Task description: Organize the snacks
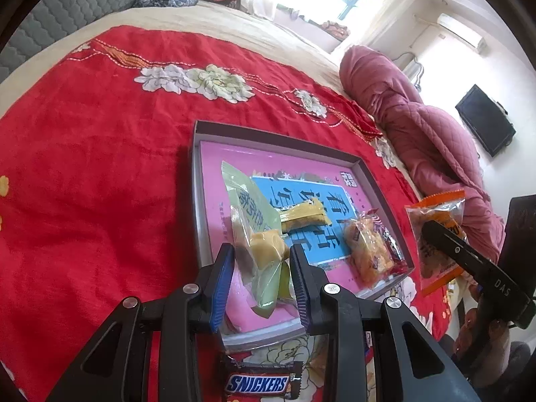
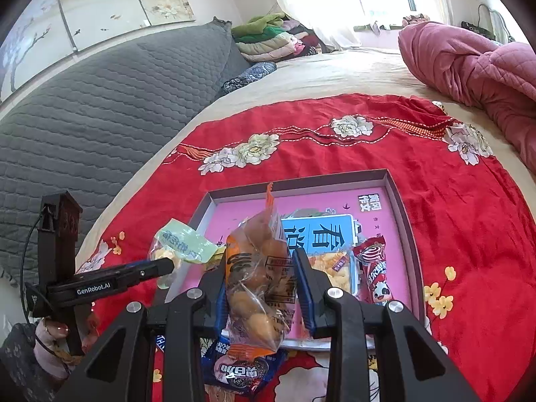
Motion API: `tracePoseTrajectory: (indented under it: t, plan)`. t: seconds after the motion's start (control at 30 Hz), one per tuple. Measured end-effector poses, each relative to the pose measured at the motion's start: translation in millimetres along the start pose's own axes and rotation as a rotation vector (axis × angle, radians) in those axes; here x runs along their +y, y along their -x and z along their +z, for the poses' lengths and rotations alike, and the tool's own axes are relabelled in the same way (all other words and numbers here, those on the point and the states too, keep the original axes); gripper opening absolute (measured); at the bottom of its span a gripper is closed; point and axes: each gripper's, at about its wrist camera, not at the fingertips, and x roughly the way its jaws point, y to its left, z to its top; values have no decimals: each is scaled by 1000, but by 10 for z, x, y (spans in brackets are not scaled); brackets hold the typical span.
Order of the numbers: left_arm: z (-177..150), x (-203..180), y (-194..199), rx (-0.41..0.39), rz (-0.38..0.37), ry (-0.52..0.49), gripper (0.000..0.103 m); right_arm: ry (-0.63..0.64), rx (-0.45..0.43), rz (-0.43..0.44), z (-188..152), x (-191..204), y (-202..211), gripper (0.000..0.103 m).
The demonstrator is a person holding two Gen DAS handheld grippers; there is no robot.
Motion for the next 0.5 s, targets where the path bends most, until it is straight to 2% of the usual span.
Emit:
tracePoseTrajectory:
  t: [0.5]
  plan:
    - [-67,-53,-149,48,8,-24,35,-17,13,7,11,-26,-136,34]
